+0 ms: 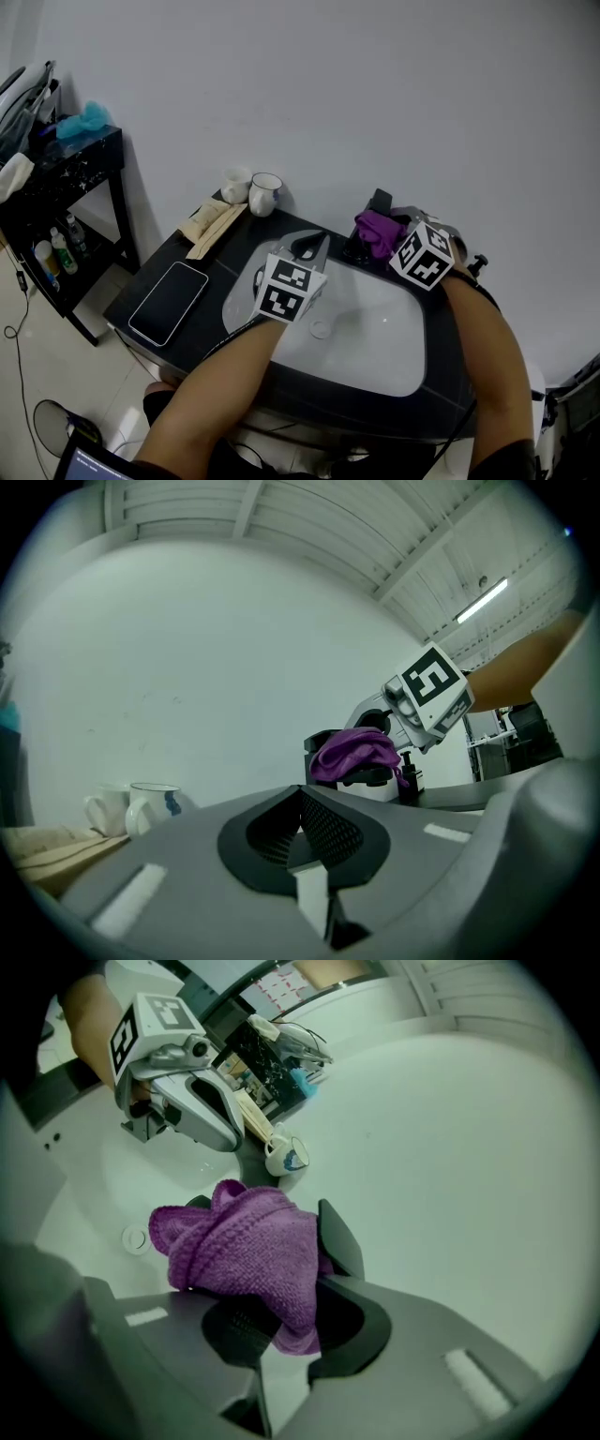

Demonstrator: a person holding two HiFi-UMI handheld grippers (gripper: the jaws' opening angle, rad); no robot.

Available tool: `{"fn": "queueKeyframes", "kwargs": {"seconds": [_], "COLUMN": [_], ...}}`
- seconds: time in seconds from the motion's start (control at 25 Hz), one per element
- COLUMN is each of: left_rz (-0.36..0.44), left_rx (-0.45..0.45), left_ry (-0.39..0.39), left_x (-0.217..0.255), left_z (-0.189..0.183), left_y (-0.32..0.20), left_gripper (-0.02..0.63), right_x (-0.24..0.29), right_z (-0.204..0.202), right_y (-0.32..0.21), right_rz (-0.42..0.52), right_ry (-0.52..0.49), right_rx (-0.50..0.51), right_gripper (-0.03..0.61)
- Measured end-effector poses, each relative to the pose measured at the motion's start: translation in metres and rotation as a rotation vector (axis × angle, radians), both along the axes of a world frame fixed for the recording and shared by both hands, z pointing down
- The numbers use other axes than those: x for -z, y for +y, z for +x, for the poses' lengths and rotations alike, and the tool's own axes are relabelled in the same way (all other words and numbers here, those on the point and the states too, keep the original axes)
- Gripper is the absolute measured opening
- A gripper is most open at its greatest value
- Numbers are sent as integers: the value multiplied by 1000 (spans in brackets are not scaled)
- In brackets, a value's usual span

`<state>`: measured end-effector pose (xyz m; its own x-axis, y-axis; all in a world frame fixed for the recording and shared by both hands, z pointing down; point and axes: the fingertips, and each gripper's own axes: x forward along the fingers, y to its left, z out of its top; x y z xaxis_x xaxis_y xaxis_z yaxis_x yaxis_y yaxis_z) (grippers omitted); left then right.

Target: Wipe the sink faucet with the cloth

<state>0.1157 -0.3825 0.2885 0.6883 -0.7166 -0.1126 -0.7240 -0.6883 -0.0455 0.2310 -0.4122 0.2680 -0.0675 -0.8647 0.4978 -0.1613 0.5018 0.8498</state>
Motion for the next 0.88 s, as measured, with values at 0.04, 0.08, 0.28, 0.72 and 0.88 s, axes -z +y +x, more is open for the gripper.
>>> {"fn": "queueKeyframes", "kwargs": {"seconds": [0.04,0.08,0.28,0.72,0.88], "left_rz": [6,9,-17,-13,-17], "left_rx": [3,6,-3,22,22], "left_ry": [-1,-1,25,42,28], "left_x": [1,2,0,5,3], "left_z": [0,-1,-4,-10,-9], "left_y": [-1,-1,0,1,2], "left_gripper": [18,18,18,18,18], "right_x": [-1,-1,-3,-11,-30], "right_z": [-1,-3,-19,-47,-51], "right_y": [1,4,28,93,123], "right_rz": [1,3,0,-26,-70], "right_ry": [5,6,14,46,58], "right_rx": [2,8,62,162,202], "right_gripper": [66,66,66,66,66]}}
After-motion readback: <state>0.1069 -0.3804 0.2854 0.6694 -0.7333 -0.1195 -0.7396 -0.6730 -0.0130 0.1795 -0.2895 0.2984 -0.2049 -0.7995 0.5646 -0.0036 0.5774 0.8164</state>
